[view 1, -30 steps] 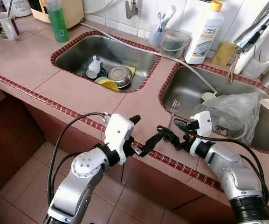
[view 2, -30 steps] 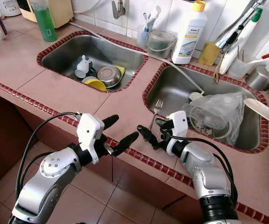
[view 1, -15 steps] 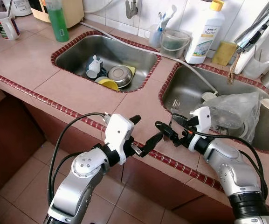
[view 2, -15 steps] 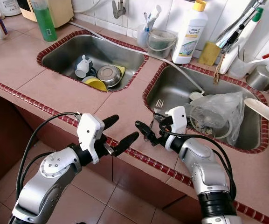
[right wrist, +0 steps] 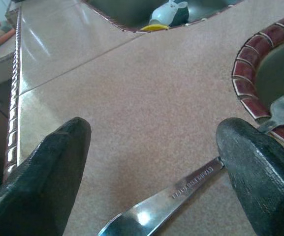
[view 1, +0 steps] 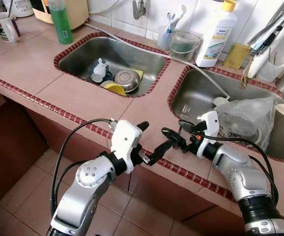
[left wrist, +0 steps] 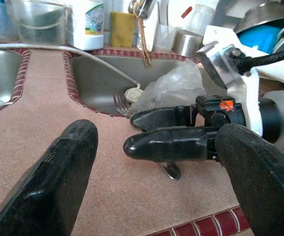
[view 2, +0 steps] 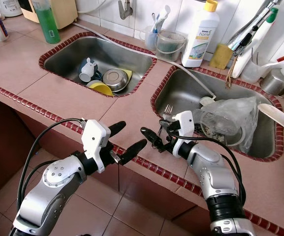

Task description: Kitchen organization

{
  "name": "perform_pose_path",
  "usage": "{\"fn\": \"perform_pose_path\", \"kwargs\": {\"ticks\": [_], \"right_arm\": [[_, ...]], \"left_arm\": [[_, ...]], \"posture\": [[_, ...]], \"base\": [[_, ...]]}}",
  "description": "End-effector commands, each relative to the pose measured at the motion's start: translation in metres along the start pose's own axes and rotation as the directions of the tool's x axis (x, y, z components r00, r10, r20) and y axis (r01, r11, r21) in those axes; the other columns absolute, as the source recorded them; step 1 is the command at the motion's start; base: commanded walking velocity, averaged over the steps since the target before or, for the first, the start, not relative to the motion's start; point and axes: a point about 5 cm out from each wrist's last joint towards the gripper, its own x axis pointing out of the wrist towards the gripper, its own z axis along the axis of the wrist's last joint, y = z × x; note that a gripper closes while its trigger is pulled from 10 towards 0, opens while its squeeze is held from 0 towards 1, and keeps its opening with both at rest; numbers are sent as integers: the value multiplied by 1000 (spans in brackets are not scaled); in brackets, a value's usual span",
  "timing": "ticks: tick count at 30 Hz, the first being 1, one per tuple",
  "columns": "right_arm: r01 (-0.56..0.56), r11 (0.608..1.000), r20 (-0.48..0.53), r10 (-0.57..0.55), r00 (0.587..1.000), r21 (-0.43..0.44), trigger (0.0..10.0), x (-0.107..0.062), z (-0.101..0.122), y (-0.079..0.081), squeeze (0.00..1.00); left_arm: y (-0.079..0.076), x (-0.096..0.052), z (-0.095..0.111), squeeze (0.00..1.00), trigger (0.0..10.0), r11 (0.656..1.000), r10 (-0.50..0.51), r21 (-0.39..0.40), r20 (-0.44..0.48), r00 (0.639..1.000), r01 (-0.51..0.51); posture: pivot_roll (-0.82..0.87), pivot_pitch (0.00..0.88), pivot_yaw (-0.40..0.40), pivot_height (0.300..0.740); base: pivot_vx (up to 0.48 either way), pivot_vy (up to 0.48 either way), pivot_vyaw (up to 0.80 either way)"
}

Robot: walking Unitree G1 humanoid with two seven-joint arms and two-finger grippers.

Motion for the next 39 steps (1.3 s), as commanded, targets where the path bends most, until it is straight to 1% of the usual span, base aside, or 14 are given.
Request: {"fn": "perform_pose_path", "kwargs": {"ticks": [1, 3, 4, 7, 10, 12, 32, 38, 39], "right_arm": [[5, 1000, -6, -5, 1000, 21, 10000, -3, -2, -5, 0], [4, 1000, -11, -4, 1000, 21, 10000, -3, -4, -5, 0], [-16, 999, -15, 16, 1000, 45, 10000, -3, -7, -4, 0], [-25, 998, -27, 27, 999, 60, 10000, -3, -9, -4, 0], [-34, 998, -26, 36, 999, 56, 10000, -2, -10, -2, 0], [-61, 995, -22, 62, 998, 75, 10000, -2, -10, 1, 0], [-110, 989, -32, 114, 993, 100, 10000, -3, -21, 17, 0], [-117, 984, -43, 124, 991, 135, 10000, -3, -27, 22, 0], [-108, 982, -45, 116, 992, 155, 10000, -4, -29, 22, 0]], "left_arm": [[-5, 2, 2, 0, 10000, 1000, -13, -5, 8, 1000, 13], [-5, 2, 2, 0, 10000, 1000, -12, -5, 8, 1000, 13], [-4, 2, 3, 0, 10000, 1000, -12, -5, 9, 1000, 12], [-5, 2, 3, 0, 10000, 1000, -11, -8, 10, 1000, 11], [-5, 2, 3, 0, 10000, 1000, -11, -7, 11, 1000, 11], [-5, 2, 3, 0, 10000, 1000, -10, -8, 11, 1000, 10], [-5, 3, 2, 0, 10000, 1000, -10, -11, 13, 1000, 10], [-6, 4, 2, 0, 10000, 1000, -11, -12, 14, 1000, 11], [-6, 4, 3, 0, 10000, 1000, -10, -15, 15, 1000, 10]], "posture": [[-51, 181, -53, 740], [-50, 182, -54, 740], [-51, 183, -53, 740], [-52, 183, -54, 740], [-52, 183, -54, 740], [-51, 183, -54, 740], [-56, 180, -58, 740], [-56, 178, -61, 740], [-56, 177, -62, 740]], "base": [[0, 0, 0], [0, 0, 0], [0, 0, 0], [0, 0, 0], [0, 0, 0], [0, 0, 0], [0, 0, 0], [0, 0, 0], [0, 0, 0]]}}
